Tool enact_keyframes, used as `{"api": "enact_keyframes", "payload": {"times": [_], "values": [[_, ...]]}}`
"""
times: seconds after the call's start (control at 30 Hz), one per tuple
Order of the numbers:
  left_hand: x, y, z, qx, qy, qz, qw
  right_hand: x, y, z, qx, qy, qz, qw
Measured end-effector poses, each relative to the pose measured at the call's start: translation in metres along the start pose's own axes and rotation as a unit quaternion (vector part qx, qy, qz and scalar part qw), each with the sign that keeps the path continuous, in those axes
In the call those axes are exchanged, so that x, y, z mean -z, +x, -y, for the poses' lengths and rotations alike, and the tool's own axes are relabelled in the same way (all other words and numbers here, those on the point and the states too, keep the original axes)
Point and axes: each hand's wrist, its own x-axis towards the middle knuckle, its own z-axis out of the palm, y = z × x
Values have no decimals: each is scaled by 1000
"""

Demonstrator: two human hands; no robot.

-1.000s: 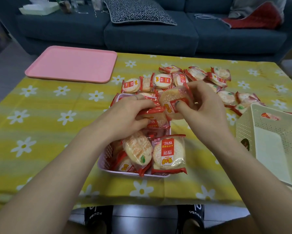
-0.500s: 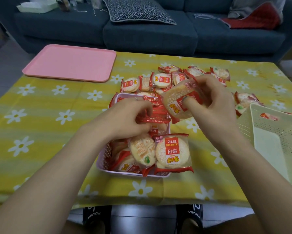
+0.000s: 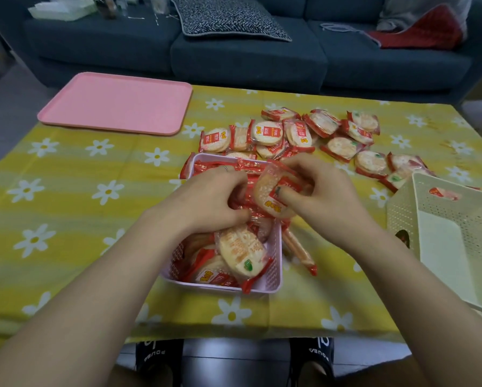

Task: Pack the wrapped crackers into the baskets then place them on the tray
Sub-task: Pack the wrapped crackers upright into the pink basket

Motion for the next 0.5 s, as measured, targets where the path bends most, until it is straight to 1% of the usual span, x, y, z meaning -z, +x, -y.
{"api": "enact_keyframes", "payload": {"times": [0.07,0.13,0.2,0.33,0.4,0.5], "values": [[6,-5,-2,17,2,15,1000,1,2,-3,-35,17,-6,999],[8,-8,-6,34,21,51,998,2,5,-4,-72,48,-9,996],[9,-9,-8,43,13,79,996,4,7,-5,-103,99,-28,989],[17,-12,-9,50,-1,126,991,6,6,1,-139,201,-72,967],[20,-12,-10,56,-2,143,988,5,5,4,-156,233,-65,958],[18,-13,-12,60,5,165,984,1,4,5,-145,226,-18,963]]}}
